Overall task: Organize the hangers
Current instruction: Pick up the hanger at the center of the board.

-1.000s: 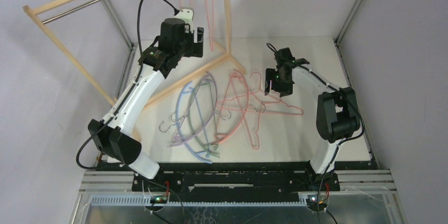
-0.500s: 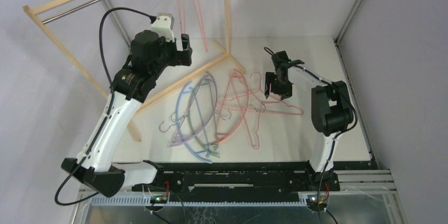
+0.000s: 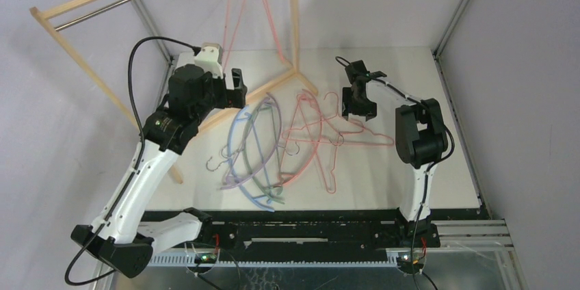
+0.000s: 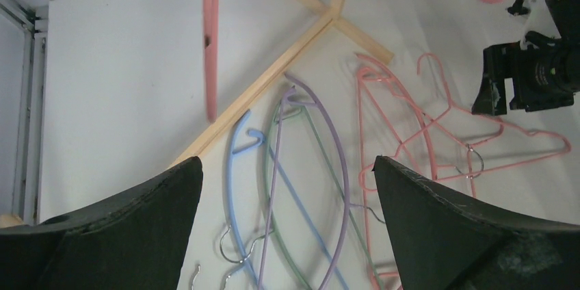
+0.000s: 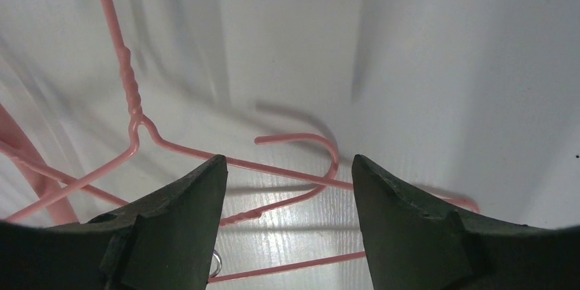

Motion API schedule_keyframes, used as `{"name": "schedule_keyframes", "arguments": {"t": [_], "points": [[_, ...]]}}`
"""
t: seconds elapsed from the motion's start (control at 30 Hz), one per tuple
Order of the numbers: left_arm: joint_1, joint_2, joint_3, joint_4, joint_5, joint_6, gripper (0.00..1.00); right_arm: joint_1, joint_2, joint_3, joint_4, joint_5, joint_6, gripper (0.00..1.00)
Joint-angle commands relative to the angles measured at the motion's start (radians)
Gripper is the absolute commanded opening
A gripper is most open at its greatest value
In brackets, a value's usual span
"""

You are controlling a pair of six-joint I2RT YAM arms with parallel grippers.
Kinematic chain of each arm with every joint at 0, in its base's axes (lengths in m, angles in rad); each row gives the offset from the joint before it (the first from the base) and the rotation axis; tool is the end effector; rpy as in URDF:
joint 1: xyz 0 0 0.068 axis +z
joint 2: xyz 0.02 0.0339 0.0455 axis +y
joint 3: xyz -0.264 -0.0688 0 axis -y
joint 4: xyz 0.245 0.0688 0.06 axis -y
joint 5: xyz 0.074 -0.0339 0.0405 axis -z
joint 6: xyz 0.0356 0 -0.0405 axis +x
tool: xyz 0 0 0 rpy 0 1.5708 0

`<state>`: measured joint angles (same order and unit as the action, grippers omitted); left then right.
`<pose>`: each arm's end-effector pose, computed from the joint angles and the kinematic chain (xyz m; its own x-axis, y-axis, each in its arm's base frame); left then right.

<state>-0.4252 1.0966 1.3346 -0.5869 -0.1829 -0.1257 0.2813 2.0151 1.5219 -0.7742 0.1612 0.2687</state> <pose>0.2084 -0.0873 0.4272 -0.3403 0.0188 -0.9401 0.2089 0.9763 -0.0561 0.3957 0.1084 0.1846 -0.9444 -0.0001 -0.3287 0.0236 0.9974 -0.0684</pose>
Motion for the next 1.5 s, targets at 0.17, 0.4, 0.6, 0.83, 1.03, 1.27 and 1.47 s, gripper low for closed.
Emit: {"name": "schedule_keyframes", "arguments": {"t": [0.17,0.4,0.6,0.83,1.03,1.27,1.47], "points": [[0.004,-0.101,-0.100,-0.001,0.105,-0.058,1.00,0.010,0.010,-0.043,0.021,-0.016,-0.006,0.67],[0.002,-0.154,-0.199,-0.041,0.260,-0.099,1.00,0.036,0.046,-0.051,0.015,-0.056,0.012,0.58],[0.002,-0.200,-0.243,-0.044,0.300,-0.111,1.00,0.082,0.018,-0.075,-0.010,-0.065,0.037,0.16],[-0.049,-0.166,-0.265,-0.020,0.389,-0.161,0.99,0.097,-0.124,-0.125,-0.017,-0.171,0.089,0.00],[-0.253,-0.084,-0.232,0.043,0.325,-0.214,1.00,0.120,-0.272,-0.122,-0.001,-0.252,0.186,0.00],[-0.419,0.076,-0.076,0.100,0.256,-0.226,1.00,0.137,-0.307,0.035,-0.058,-0.266,0.221,0.00],[-0.523,0.247,0.092,0.073,0.180,-0.207,1.00,0.168,-0.268,0.221,-0.119,-0.287,0.251,0.00]]}}
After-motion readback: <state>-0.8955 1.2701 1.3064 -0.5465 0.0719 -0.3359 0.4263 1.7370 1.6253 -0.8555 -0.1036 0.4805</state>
